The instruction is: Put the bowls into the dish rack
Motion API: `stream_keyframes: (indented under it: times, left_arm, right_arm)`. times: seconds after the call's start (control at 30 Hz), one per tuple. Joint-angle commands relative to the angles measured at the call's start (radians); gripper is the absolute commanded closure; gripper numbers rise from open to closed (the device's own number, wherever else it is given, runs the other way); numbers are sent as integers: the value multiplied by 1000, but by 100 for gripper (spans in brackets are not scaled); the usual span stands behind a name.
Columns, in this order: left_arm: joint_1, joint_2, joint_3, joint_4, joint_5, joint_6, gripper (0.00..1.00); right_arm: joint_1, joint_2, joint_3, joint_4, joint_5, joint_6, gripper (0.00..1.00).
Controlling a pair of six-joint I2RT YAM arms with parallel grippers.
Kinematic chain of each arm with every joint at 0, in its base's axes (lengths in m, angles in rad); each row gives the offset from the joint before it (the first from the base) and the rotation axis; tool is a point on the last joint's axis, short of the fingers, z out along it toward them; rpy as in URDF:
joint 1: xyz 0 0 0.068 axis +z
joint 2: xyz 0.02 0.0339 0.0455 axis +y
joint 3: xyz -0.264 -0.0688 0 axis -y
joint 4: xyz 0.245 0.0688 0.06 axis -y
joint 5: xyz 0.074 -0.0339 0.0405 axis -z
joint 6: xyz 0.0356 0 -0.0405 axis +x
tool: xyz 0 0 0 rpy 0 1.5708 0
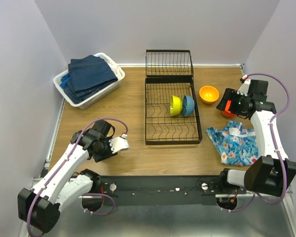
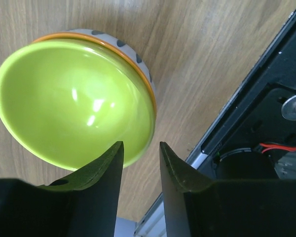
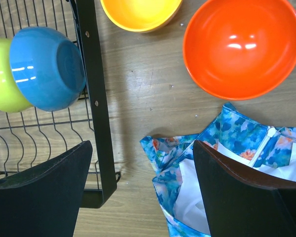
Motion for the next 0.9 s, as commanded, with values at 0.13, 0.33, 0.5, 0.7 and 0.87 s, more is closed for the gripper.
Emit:
stream_keyframes:
  times: [0.13,0.33,0.5,0.7,0.87]
  left_arm:
    - [3,18,-13,72,-21,3,60]
    - [3,13,-29,75,-16,20,61]
    - [3,4,-39,68,-9,48,62]
    - [3,-14,-47,74,4,51,62]
    - [3,6,-61,98,7,42,64]
  right_arm:
    - [-7,7,0,-9,-22,-6,9]
    - [-7,8,0,-1,-21,0,9]
    - [-7,8,1,-4,-19,0,9]
    - [-7,8,-6,-1,-18,3,9]
    - [-7,3,-8,2,-18,14,9]
